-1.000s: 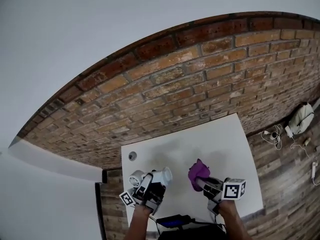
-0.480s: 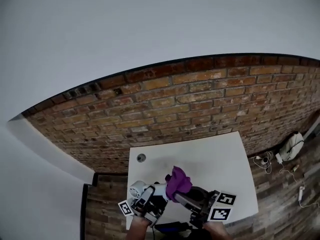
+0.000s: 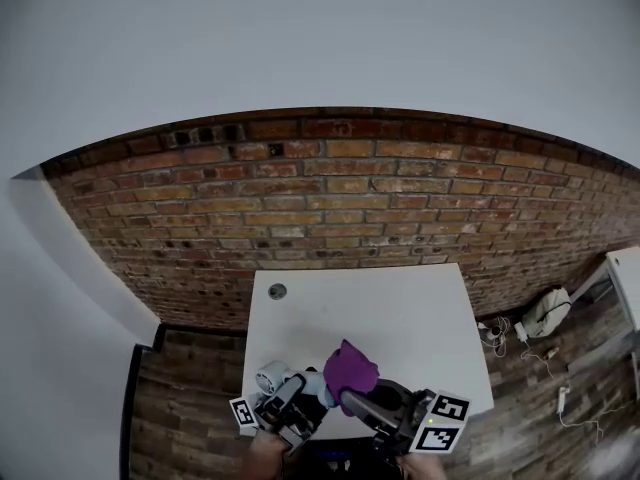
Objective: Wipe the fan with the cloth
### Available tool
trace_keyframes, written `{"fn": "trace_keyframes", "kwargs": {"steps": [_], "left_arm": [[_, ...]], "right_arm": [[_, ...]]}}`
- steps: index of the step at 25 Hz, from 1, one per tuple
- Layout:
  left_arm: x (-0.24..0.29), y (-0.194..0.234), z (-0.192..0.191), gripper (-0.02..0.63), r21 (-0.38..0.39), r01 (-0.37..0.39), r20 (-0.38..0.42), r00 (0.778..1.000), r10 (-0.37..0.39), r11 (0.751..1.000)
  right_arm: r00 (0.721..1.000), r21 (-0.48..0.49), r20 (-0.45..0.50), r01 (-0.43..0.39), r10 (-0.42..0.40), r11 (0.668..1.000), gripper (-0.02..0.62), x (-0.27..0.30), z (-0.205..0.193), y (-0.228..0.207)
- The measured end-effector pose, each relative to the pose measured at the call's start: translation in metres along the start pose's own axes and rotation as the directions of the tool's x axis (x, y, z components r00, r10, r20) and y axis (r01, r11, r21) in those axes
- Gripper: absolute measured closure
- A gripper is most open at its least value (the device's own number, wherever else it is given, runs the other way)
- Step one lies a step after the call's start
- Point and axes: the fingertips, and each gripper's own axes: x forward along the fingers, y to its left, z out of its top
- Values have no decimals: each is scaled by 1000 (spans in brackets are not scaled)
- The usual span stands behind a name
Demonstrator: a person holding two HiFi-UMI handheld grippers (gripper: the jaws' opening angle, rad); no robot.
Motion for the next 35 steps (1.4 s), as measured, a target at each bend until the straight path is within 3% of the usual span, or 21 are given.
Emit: {"fn": "trace_keyframes", "kwargs": {"steps": [3,5,7,10,13,15,19,22,24,27,29,32,35], "left_arm": [[-6,-10,-9,448,-26,38,8,999,-37,999],[-12,-12,-12,448,-30,39,11,999,-39,999],[-17,-16,-13,448,-33,46,24,999,-45,998],[-21,-19,-8,448,-21,49,59,997,-48,999],[-19,-19,-6,448,3,41,72,997,-41,999],[-11,-17,-10,448,26,36,58,998,-38,999],[12,-3,-24,448,66,13,42,999,-16,998],[26,12,-33,448,83,-18,37,999,15,996],[36,21,-40,448,100,-29,28,999,26,995],[51,38,-52,448,120,-52,12,999,51,991],[61,50,-63,448,131,-70,-1,997,71,989],[73,70,-81,449,144,-94,-16,995,97,985],[85,88,-101,449,165,-127,-37,990,134,978]], "right_arm": [[992,-29,-1,124,-124,992,540,-8,-13,-15],[965,-43,-26,261,-262,964,540,-24,-23,-38],[945,-28,-48,323,-324,946,540,-36,-30,-48],[966,28,-25,260,-259,965,540,-37,-26,-35],[996,53,3,90,-91,994,540,-27,-13,2],[1000,35,-17,-9,9,999,540,-21,-9,27],[994,-23,-106,-27,24,999,540,-23,-18,29],[987,-87,-157,28,-41,996,540,-48,-20,11],[976,-135,-174,109,-132,985,540,-70,-15,-12],[932,-199,-175,284,-319,938,540,-113,-3,-59],[914,-183,-157,347,-375,920,540,-143,8,-80],[954,-92,-106,271,-280,958,540,-174,27,-80],[999,7,-27,24,-24,1000,540,-183,50,-46]]}}
